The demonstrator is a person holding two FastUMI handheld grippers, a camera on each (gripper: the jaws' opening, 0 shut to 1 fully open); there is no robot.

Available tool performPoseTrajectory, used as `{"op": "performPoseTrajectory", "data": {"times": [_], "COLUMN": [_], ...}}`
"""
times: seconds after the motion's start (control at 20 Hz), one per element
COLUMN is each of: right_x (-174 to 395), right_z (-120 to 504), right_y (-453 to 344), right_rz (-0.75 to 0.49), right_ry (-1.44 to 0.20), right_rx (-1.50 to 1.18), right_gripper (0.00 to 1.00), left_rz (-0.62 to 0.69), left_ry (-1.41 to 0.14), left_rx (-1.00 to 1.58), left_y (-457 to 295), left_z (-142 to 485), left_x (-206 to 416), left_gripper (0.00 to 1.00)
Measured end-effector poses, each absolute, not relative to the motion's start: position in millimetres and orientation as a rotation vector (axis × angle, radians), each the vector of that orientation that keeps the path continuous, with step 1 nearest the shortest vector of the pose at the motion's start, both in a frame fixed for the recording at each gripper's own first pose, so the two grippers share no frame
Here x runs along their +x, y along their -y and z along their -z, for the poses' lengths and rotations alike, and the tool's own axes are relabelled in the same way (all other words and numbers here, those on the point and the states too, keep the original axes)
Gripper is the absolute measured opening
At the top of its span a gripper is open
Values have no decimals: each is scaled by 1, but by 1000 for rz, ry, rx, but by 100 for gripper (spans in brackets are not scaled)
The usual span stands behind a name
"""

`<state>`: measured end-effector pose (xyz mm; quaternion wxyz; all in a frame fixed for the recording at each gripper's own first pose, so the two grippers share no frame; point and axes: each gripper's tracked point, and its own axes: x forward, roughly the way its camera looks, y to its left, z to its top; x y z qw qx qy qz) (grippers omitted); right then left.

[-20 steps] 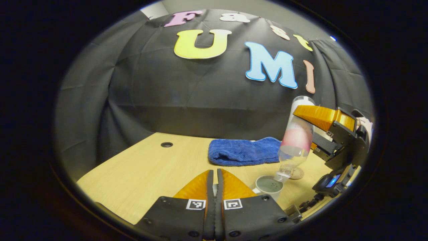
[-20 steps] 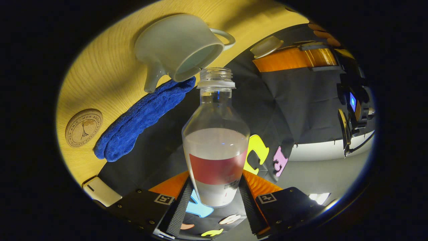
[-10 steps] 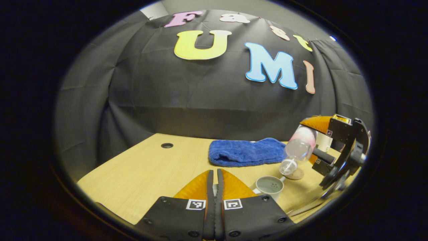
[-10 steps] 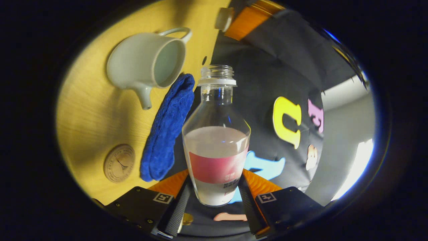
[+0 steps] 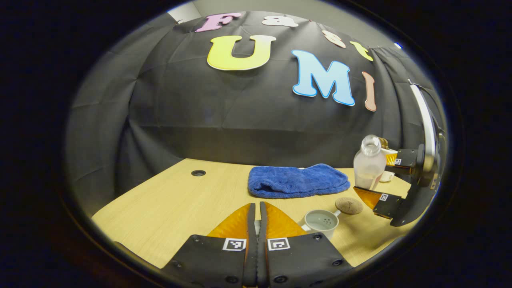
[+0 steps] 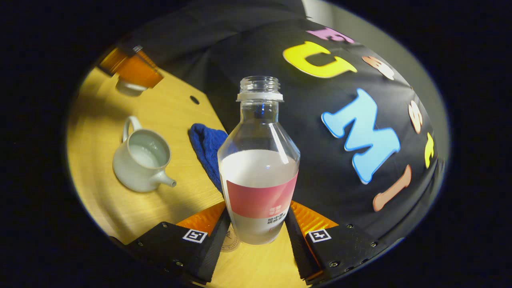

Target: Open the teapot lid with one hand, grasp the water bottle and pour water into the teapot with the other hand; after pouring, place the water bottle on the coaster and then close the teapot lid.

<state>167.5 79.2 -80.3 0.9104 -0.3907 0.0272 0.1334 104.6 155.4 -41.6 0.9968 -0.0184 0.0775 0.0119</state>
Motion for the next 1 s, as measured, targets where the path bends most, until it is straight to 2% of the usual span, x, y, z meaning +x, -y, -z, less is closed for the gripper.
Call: {"op": "performPoseTrajectory", "data": {"times": [0.25, 0.45, 0.6, 1.0], "right_x": [184, 190, 192, 197], "right_z": [94, 103, 110, 134], "right_y": [-71, -67, -65, -64], "right_rz": [-320, -327, -355, -347], "right_ry": [-182, -249, -280, -327], "right_rx": [-370, -158, -84, -97], "right_gripper": [77, 77, 77, 77], "left_rz": [-22, -26, -27, -33], "left_ry": [-165, -173, -177, -183], "left_rx": [-33, -30, -29, -27], "left_y": [-156, -155, -156, -157], "left_z": [44, 44, 46, 45], "left_x": [106, 105, 105, 105], "left_gripper": [5, 5, 5, 6]}}
